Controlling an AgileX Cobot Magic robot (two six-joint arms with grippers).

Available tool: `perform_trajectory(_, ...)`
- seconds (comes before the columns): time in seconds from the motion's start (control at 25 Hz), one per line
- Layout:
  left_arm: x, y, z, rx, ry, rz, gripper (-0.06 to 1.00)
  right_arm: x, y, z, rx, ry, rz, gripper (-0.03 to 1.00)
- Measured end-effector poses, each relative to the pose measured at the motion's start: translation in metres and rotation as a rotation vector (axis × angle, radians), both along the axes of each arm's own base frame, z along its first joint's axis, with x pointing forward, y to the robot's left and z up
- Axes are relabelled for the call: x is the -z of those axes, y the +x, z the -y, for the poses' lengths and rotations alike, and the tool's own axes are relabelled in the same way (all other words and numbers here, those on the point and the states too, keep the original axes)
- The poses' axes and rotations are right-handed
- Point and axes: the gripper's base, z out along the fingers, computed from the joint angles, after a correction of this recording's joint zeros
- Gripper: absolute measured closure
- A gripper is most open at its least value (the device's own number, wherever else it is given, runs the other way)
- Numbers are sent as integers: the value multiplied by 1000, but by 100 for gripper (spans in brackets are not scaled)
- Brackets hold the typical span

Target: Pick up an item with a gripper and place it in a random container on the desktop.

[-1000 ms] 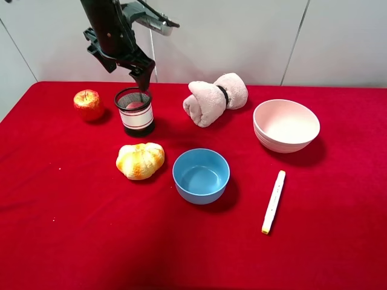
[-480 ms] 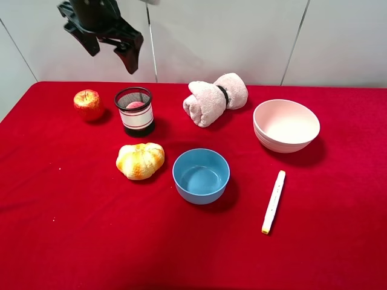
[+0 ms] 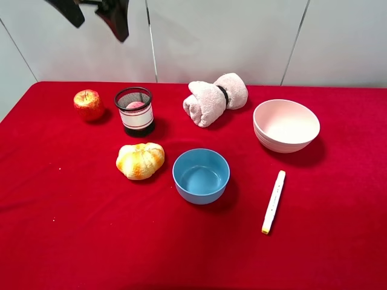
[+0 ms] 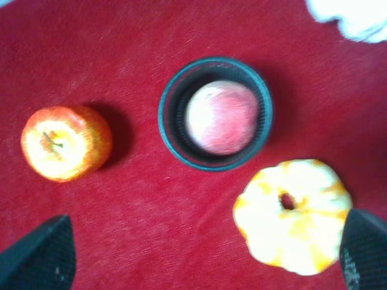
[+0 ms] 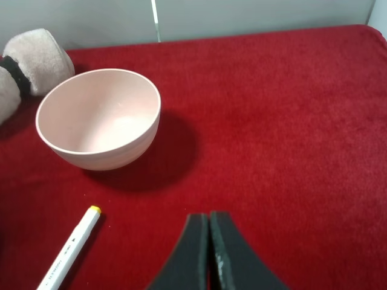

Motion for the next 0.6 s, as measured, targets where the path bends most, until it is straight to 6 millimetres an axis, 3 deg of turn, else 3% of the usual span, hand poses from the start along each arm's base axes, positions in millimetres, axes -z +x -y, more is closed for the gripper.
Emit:
perform_trajectory(0.24,-30,-27,-3,13,-109,35,9,0,0,0,0,0,0,100)
perform_trajectory(0.6,-20,-71,-22,8,-86,-23,9,0,0,0,0,0,0,100)
